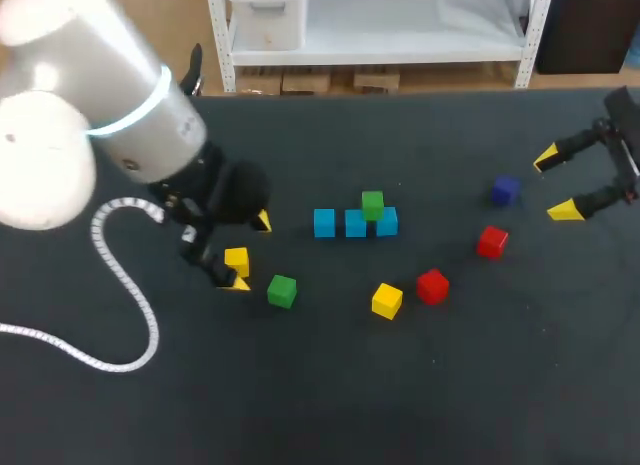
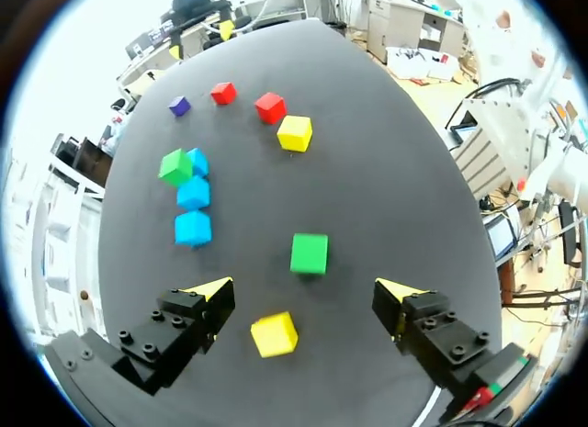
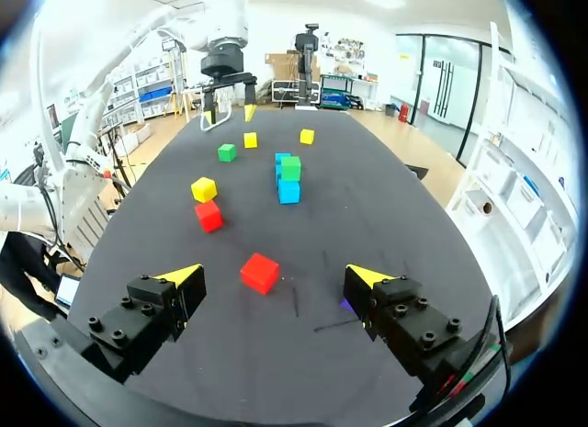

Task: Place the blue cubes, place green cubes on the blue cubes, place the yellow cubes on the green cubes, then place the red cubes on the yellow cubes, and place purple cube on the red cubes.

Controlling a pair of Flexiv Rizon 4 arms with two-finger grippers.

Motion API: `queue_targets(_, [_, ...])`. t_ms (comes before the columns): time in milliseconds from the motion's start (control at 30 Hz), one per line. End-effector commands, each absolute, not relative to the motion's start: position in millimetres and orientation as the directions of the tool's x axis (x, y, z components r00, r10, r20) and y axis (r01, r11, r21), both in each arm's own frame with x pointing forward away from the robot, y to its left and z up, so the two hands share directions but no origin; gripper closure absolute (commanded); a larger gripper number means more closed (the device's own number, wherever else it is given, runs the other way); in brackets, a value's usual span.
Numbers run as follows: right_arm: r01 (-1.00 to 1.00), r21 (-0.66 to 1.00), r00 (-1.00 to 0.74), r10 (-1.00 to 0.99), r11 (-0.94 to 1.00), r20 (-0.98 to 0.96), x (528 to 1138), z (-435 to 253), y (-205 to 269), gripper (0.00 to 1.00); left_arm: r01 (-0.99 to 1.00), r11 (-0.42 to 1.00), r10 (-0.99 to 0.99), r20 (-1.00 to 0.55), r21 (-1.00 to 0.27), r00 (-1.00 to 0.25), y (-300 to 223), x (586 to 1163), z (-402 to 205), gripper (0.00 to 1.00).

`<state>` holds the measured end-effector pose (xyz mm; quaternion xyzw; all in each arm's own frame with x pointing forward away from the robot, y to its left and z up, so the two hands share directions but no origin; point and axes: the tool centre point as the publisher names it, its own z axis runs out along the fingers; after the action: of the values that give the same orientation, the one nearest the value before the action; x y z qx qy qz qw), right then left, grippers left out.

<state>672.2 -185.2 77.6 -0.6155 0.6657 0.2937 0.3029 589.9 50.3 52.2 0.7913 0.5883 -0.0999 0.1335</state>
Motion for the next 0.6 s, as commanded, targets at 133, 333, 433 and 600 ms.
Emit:
queue_targets(133, [-0.997,0.017,-0.057,-0.640,0.069,-0.767,673,77,-185,0.00,0.955,-0.296,0.915,-0.281,0.023,0.290,19,591,27,0.00])
queue_targets(333, [-0.997,0.017,-0.057,-0.640,0.069,-0.767,673,77,-185,0.00,0.960,-0.280,0.926,-0.266,-0.012,0.267,18,590,12,0.00])
queue_targets(433, [-0.997,0.017,-0.057,-0.640,0.069,-0.767,673,77,-185,0.00,0.966,-0.259,0.932,-0.266,-0.021,0.245,22,593,7,0.00])
queue_targets(600, [-0.997,0.017,-0.057,-0.640,0.069,-0.767,673,77,-185,0.00,0.970,-0.239,0.938,-0.267,-0.032,0.222,30,595,-1,0.00])
